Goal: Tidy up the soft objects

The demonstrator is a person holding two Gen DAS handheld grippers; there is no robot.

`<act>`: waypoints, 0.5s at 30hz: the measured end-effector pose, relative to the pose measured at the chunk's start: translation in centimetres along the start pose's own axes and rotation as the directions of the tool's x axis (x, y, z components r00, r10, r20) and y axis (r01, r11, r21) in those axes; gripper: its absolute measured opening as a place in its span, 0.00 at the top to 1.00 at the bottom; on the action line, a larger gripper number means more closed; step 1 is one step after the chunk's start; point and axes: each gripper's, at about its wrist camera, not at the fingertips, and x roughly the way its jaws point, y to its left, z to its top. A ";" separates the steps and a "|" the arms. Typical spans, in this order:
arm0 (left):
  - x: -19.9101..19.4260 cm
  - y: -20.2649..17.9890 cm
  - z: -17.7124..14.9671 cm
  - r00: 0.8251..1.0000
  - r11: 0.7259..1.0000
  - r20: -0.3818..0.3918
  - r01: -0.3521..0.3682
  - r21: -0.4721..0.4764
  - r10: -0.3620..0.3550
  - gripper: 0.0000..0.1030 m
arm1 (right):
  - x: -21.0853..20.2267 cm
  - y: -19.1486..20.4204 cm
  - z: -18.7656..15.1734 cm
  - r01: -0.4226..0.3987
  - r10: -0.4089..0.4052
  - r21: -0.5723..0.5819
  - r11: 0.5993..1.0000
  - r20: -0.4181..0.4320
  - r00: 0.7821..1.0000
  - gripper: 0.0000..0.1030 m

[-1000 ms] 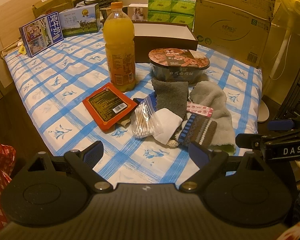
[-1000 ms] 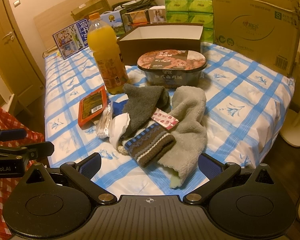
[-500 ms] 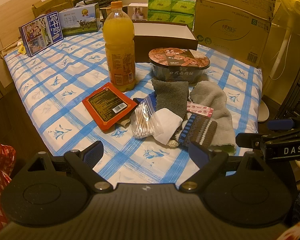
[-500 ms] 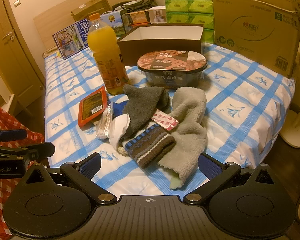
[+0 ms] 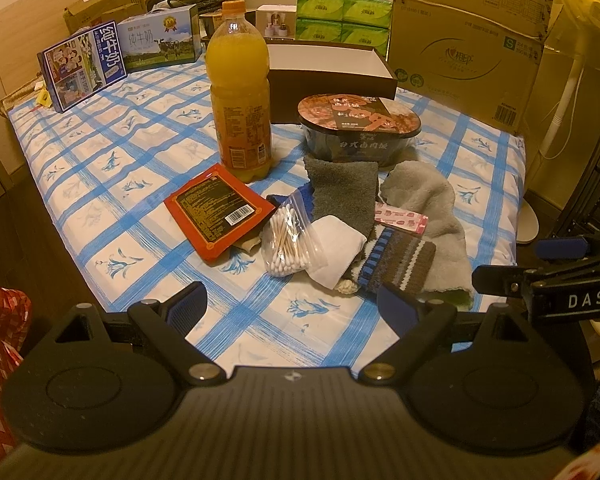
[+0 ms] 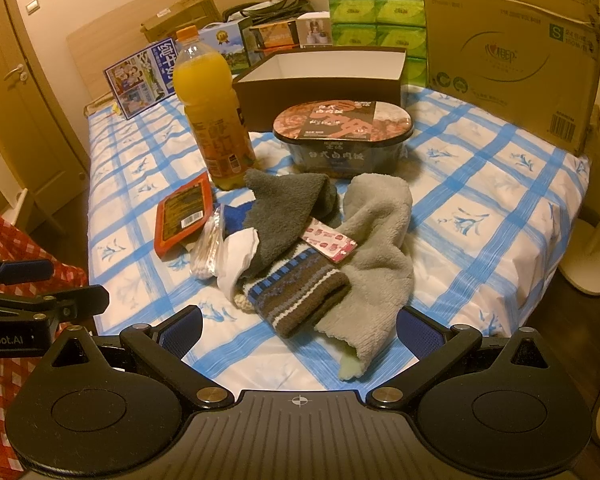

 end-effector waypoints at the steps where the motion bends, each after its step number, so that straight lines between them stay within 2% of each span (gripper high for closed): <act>1: 0.3 -0.1 0.2 1.000 1.000 0.000 0.000 0.000 0.000 0.11 | 0.0 0.0 0.0 0.001 -0.001 -0.001 1.000 0.001 1.000 0.00; 14: 1.1 -0.2 0.3 1.000 1.000 -0.006 -0.001 -0.002 0.001 0.11 | 0.4 -0.1 0.1 0.002 -0.002 0.001 1.000 -0.002 1.000 0.00; 15: 1.9 0.3 -0.8 1.000 1.000 -0.008 -0.002 -0.003 0.002 0.11 | 0.5 -0.1 0.2 0.001 -0.001 0.001 1.000 -0.001 1.000 0.00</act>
